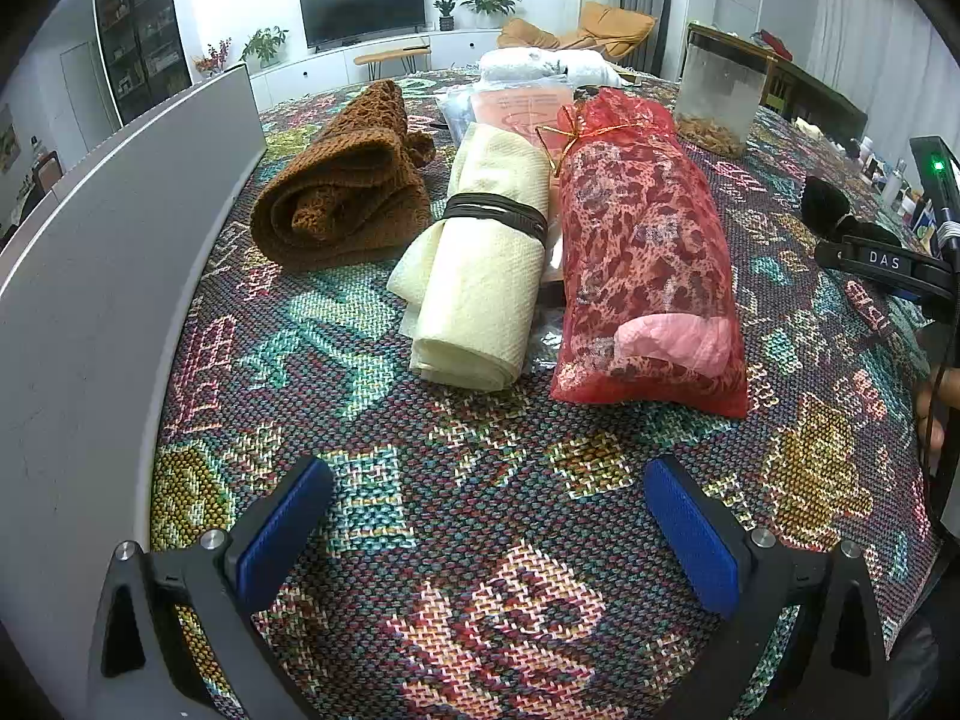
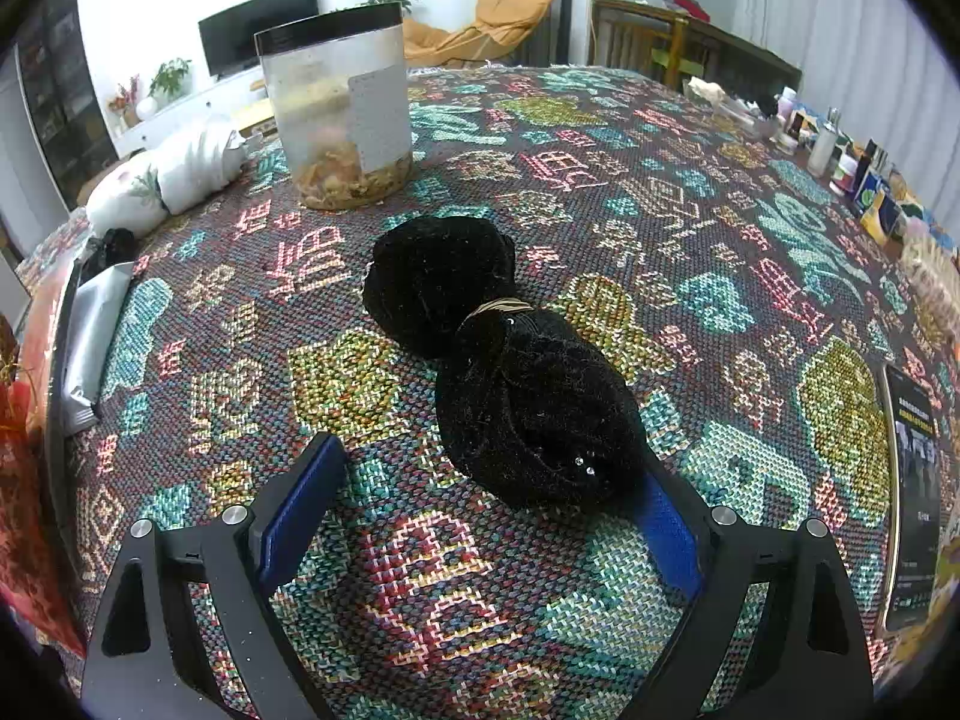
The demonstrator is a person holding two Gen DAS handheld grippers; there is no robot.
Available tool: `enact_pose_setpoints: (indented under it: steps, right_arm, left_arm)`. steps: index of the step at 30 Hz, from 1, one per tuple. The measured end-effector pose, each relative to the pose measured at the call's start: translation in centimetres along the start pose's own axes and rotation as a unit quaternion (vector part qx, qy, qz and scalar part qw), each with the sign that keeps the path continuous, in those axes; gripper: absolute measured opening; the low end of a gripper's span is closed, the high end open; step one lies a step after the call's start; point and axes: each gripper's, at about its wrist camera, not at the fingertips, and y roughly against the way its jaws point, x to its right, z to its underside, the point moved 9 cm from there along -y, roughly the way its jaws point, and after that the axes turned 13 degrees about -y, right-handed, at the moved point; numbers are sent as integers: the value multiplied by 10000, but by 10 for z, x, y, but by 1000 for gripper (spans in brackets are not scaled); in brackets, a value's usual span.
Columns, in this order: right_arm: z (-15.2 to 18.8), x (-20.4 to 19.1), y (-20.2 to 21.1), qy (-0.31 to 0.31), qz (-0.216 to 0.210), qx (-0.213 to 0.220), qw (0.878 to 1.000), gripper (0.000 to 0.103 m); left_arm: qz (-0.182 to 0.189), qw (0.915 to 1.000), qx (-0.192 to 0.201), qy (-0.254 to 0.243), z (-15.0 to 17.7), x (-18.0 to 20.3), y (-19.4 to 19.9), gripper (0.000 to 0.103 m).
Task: Organize soft objects
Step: 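Grasp the clear packet with orange card using the left tool while the right tool holds the velvet bundle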
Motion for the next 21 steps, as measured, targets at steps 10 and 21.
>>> enact_pose_setpoints:
  steps: [10,21]
  right_arm:
    - [0,0,0,0,0,0,10000,93]
    - [0,0,0,-4,-3,-1,10000,93]
  left_arm:
    - [403,9988,-276,-62,2,-2,12,103]
    - [1084,9935,68,349,-162,-35,5,103]
